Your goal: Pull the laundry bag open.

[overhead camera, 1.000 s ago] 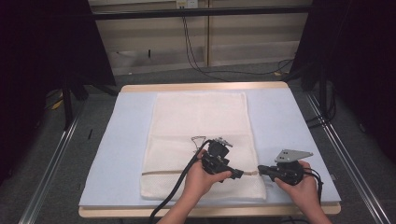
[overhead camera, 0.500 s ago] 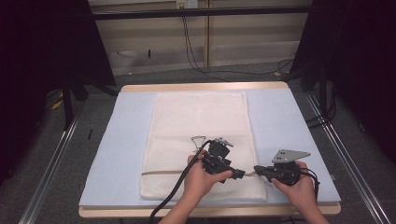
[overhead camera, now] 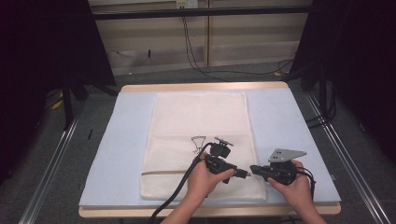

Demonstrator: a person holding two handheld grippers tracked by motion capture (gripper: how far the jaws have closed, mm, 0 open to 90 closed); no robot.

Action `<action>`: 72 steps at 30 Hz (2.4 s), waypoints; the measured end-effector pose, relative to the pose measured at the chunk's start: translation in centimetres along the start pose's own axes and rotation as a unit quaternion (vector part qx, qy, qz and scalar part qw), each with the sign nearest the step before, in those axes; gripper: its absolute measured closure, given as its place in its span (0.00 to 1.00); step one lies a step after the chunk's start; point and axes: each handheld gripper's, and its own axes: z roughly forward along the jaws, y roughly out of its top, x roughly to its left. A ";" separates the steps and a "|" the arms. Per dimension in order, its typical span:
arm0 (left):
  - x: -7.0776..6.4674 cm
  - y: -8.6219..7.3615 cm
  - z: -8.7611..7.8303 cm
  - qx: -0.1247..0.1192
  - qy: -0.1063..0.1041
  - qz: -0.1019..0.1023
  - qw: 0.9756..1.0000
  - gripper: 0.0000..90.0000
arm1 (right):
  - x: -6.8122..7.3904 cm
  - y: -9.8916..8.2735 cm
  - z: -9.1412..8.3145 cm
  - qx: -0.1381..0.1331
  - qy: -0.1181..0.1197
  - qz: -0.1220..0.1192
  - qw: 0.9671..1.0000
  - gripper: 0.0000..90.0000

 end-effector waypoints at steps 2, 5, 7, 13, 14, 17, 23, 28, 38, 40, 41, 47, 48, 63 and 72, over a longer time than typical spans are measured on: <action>-0.1 0.0 0.2 0.007 0.003 -0.013 1.000 0.55 | -0.3 -0.2 -0.2 0.004 -0.008 0.004 1.000 1.00; 0.2 0.2 0.6 0.019 0.004 -0.020 1.000 0.61 | -0.6 -0.6 -0.2 0.019 -0.017 0.004 1.000 1.00; 0.3 0.2 0.9 0.017 0.004 -0.033 0.999 0.63 | -0.8 -0.7 -0.1 0.018 -0.016 0.004 1.000 1.00; 0.5 0.1 2.0 0.010 0.005 -0.059 0.998 0.68 | -0.9 -0.8 0.2 0.026 -0.013 0.007 1.000 1.00; 0.4 0.0 2.1 0.012 0.008 -0.071 0.997 0.68 | -0.9 -0.8 0.2 0.027 -0.013 0.007 1.000 1.00; 0.3 0.0 2.5 0.001 0.008 -0.082 0.997 0.72 | -0.9 -0.9 0.2 0.030 -0.012 0.009 0.999 1.00; 0.4 0.1 3.2 0.015 0.002 -0.082 0.997 0.84 | -0.9 -1.0 0.4 0.032 -0.015 0.005 0.999 1.00; 0.8 0.2 3.1 0.020 0.001 -0.105 0.994 0.94 | -0.8 -1.1 0.4 0.031 -0.013 -0.007 0.999 1.00; 1.0 -0.2 2.1 0.012 0.004 -0.127 0.992 0.97 | -0.5 -1.2 0.4 0.037 -0.019 -0.035 0.999 1.00; 1.4 -0.3 1.6 0.014 0.002 -0.125 0.992 0.97 | -0.5 -1.2 0.4 0.038 -0.018 -0.037 0.998 1.00; 1.3 -0.4 1.4 0.009 -0.002 -0.134 0.991 0.97 | -0.6 -1.2 0.4 0.037 -0.018 -0.037 0.998 1.00; 1.8 -0.7 0.3 0.012 -0.002 -0.131 0.991 0.97 | -0.6 -1.3 0.4 0.035 -0.019 -0.039 0.998 1.00; 1.7 -0.7 0.2 0.008 0.006 -0.135 0.991 0.97 | -0.6 -1.3 0.4 0.034 -0.017 -0.040 0.998 1.00; 2.7 -1.5 -1.7 0.006 0.002 -0.148 0.989 0.97 | -0.6 -1.3 0.4 0.034 -0.015 -0.038 0.999 1.00; 3.6 -2.1 -3.4 0.006 0.013 -0.155 0.988 0.97 | -0.6 -1.3 0.4 0.033 -0.016 -0.038 0.999 1.00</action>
